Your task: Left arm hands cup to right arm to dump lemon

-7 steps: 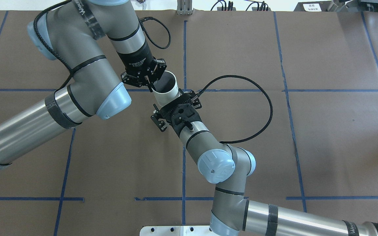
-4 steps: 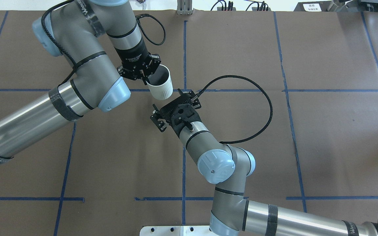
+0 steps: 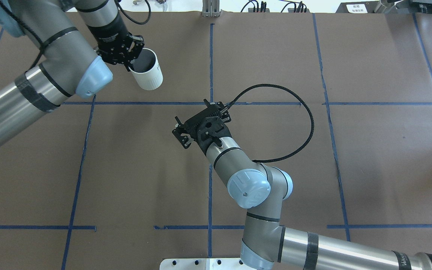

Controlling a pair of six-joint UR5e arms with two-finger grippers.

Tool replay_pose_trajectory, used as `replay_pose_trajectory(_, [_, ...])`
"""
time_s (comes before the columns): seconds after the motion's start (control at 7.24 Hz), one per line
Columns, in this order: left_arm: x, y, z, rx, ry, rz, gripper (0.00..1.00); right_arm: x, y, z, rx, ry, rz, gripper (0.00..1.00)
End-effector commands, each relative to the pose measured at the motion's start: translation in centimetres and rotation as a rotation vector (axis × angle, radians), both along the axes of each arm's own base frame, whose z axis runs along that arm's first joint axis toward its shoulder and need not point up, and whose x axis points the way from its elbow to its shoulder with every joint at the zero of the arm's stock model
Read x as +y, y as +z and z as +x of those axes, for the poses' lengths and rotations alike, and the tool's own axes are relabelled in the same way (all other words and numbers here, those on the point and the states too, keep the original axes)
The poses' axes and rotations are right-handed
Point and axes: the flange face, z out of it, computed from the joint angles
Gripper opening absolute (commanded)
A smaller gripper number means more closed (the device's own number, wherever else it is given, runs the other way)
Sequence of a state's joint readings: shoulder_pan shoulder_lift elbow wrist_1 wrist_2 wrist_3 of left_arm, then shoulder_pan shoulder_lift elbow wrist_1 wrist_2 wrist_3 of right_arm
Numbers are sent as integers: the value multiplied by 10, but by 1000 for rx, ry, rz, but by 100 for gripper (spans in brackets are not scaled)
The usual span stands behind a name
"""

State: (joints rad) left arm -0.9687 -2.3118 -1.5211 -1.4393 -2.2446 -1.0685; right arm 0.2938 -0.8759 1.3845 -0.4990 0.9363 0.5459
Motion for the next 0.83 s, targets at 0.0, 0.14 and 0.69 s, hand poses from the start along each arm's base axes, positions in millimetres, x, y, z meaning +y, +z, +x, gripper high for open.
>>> replay_pose_trajectory(0.0, [38, 32, -74, -24, 53, 99, 0, -16, 8, 19, 12, 21, -12, 100])
replay_pose_trajectory(0.14, [65, 47, -101, -21, 74, 152, 0, -32, 17, 23, 78, 45, -53, 100])
replay_pose_trajectory(0.69, [159, 141, -189, -72, 201, 255, 0, -165, 81, 146, 241, -179, -373, 100])
